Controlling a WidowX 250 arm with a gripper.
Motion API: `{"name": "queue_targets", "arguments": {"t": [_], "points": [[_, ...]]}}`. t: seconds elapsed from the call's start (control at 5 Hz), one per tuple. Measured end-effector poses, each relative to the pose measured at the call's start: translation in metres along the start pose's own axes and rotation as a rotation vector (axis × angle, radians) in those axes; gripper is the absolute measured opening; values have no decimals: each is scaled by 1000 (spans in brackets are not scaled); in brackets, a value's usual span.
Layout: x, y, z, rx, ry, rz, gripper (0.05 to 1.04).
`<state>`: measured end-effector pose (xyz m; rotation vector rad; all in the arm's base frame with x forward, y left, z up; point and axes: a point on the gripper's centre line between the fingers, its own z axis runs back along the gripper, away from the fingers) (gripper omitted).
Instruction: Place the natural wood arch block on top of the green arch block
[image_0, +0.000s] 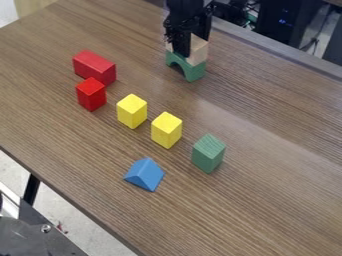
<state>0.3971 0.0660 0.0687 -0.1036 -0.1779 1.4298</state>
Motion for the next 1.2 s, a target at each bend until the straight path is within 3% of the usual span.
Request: {"name": "queue_targets", "arguments": {"t": [0.2,0.4,0.6,1.0,1.2], "points": [[2,1,-4,7,-9,5,942],[1,3,-6,10,-8,8,1007],[-1,5,-7,12,3,15,999],[-6,3,38,-133,35,9,999],[-4,15,58,-175,13,-11,999]]}}
